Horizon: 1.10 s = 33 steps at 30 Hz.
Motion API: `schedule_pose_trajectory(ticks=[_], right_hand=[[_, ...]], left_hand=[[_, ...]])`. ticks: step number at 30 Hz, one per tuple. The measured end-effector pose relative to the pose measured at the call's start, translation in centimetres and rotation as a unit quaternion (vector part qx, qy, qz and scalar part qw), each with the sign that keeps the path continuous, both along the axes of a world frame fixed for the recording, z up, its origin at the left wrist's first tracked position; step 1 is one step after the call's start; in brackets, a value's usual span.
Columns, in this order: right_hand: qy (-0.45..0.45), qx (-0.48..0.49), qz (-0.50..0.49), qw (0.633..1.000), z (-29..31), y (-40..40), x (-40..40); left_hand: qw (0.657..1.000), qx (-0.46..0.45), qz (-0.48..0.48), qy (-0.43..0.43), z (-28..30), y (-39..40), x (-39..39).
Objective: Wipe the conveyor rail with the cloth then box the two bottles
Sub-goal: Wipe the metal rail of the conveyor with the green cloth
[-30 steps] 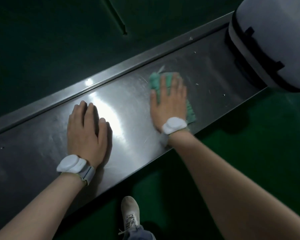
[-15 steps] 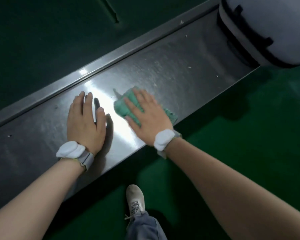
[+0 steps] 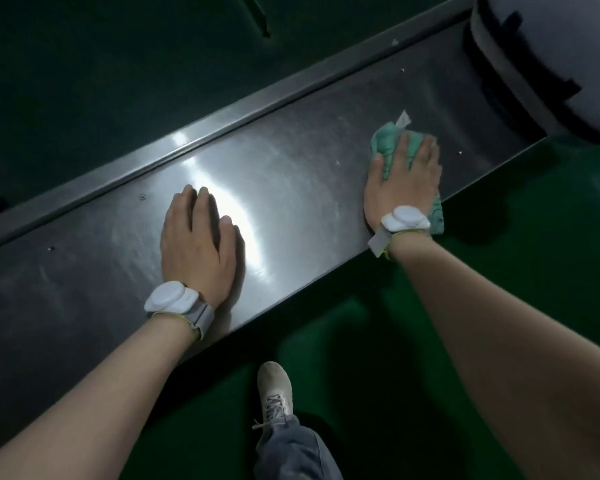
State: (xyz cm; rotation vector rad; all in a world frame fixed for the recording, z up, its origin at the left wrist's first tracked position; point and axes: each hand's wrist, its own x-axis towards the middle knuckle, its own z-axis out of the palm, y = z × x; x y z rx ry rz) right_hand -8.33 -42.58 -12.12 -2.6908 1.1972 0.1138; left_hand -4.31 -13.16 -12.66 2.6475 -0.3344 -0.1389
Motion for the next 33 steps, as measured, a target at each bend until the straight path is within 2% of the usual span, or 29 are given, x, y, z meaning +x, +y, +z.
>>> schedule_pose_trajectory(ticks=[4,9,13,16,18,21,27,33], right_hand=[[-0.015,0.003,0.074,0.997,-0.3,7.1,1.5],[-0.028,0.017,0.239,0.971,-0.6,14.9,2.0],[-0.030,0.032,0.352,0.935,-0.9,14.3,1.4],[-0.027,0.025,0.402,0.915,-0.9,11.2,1.2],[-0.023,0.021,0.383,0.923,-0.6,9.4,1.2],[-0.019,0.026,0.300,0.953,0.0,8.2,1.6],[-0.021,0.026,0.161,0.986,0.3,11.3,1.7],[-0.029,0.001,0.219,0.975,-0.6,16.4,1.5]], left_hand=[[1.000,0.006,0.004,0.009,0.4,0.7,0.7],[0.999,0.035,0.013,0.018,1.2,1.5,1.6],[0.998,0.060,0.011,0.025,2.2,2.3,2.0],[0.997,0.077,0.007,0.028,3.3,3.4,2.6],[0.996,0.077,0.014,0.034,4.2,4.6,3.0],[0.996,0.074,0.039,0.028,5.6,6.9,3.4],[0.996,0.049,0.071,0.037,6.6,10.9,3.1],[0.996,0.028,0.072,0.046,5.6,15.1,2.1]])
